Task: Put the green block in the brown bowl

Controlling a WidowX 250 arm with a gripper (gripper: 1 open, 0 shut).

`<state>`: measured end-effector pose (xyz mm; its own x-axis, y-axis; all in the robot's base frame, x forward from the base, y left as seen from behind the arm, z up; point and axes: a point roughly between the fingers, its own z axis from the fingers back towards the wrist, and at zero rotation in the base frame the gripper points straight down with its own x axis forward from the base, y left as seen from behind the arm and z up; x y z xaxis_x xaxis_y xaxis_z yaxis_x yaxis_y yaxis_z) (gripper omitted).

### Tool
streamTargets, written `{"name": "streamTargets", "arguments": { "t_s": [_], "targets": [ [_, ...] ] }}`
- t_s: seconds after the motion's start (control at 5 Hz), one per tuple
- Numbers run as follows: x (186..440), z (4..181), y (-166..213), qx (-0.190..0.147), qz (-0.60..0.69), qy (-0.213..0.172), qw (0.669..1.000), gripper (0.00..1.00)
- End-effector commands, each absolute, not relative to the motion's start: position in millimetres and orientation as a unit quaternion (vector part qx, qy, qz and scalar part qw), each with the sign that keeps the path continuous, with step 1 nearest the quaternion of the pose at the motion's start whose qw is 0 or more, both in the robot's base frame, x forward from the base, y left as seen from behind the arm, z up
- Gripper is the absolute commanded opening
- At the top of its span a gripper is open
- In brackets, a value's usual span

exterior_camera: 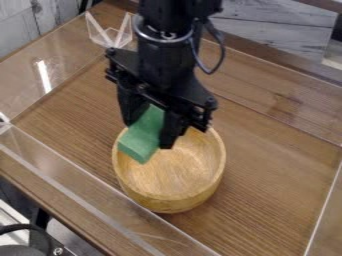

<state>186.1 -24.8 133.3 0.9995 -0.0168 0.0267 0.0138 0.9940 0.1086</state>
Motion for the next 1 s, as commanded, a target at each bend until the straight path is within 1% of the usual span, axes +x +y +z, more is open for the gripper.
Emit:
{"name": "streamTargets", "arguments": {
  "t_s": [0.0,0.4,0.6,0.8],
  "targets": [
    [196.8,142.2,-35.0,0.047,0.003,-0.036,0.998,0.0],
    [201.9,120.1,-37.8,0.041,-0.06,-0.047,0.996,0.0],
    [201.1,93.8,-37.3,0.044,-0.025,-0.048,0.998,0.0],
    [201.8,98.1,-39.5,0.04,-0.065,-0.05,0.996,1.0]
  ]
}}
